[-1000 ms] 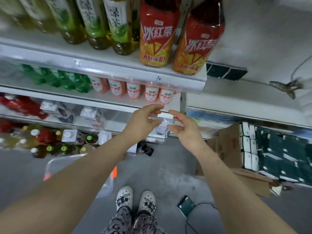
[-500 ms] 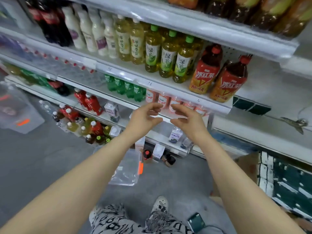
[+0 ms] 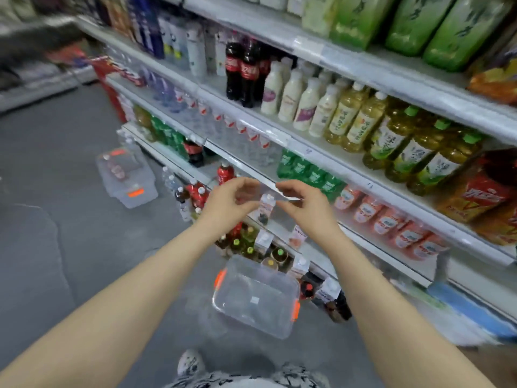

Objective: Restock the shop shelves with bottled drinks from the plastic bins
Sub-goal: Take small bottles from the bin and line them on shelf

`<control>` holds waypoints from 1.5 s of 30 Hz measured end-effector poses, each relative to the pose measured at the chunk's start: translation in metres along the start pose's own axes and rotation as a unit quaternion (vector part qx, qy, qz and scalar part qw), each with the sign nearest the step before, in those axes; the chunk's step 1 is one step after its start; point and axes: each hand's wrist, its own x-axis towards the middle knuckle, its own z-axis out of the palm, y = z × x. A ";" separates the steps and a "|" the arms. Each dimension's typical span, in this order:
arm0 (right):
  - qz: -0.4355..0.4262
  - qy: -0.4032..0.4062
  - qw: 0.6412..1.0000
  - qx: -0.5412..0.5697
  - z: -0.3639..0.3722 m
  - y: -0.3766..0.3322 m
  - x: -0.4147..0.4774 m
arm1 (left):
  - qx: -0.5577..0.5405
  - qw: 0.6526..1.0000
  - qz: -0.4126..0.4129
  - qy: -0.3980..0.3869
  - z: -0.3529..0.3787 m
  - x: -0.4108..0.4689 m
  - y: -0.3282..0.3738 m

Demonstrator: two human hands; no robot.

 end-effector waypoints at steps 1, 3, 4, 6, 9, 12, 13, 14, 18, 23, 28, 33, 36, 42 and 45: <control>-0.009 -0.007 1.000 0.000 0.018 -0.014 0.009 | -0.002 1.000 -0.009 0.011 -0.023 -0.001 -0.009; -0.028 -0.019 0.999 0.004 0.055 -0.042 0.029 | -0.007 0.999 -0.028 0.026 -0.068 -0.004 -0.028; -0.036 -0.026 0.999 0.002 0.073 -0.054 0.039 | -0.006 0.999 -0.037 0.034 -0.090 -0.004 -0.038; -0.047 -0.048 0.998 0.004 0.107 -0.077 0.059 | -0.004 0.998 -0.046 0.052 -0.129 -0.006 -0.055; -0.054 -0.086 0.995 0.015 0.152 -0.105 0.088 | 0.006 0.995 -0.055 0.082 -0.179 -0.003 -0.079; -0.067 -0.114 0.991 0.021 0.190 -0.129 0.124 | 0.009 0.990 -0.074 0.119 -0.220 0.008 -0.101; -0.068 -0.123 0.990 0.022 0.201 -0.136 0.137 | 0.009 0.988 -0.079 0.129 -0.232 0.013 -0.108; -0.072 -0.133 0.988 0.024 0.214 -0.141 0.151 | 0.008 0.987 -0.085 0.137 -0.245 0.019 -0.115; -0.068 -0.172 0.982 0.050 0.268 -0.161 0.214 | 0.023 0.982 -0.101 0.155 -0.297 0.057 -0.149; -0.075 -0.197 0.976 0.057 0.323 -0.186 0.315 | 0.048 0.977 -0.111 0.178 -0.368 0.133 -0.190; -0.099 -0.223 0.969 0.046 0.367 -0.218 0.416 | 0.057 0.969 -0.121 0.209 -0.432 0.208 -0.218; -0.107 -0.242 0.963 0.052 0.409 -0.242 0.493 | 0.061 0.961 -0.141 0.231 -0.485 0.259 -0.252; -0.099 -0.242 0.964 0.055 0.437 -0.250 0.535 | 0.057 0.958 -0.145 0.241 -0.518 0.290 -0.281; -0.066 -0.224 0.971 0.053 0.508 -0.263 0.611 | 0.048 0.966 -0.149 0.208 -0.590 0.359 -0.354; -0.039 -0.214 0.975 0.050 0.553 -0.273 0.648 | 0.037 0.970 -0.154 0.186 -0.635 0.393 -0.391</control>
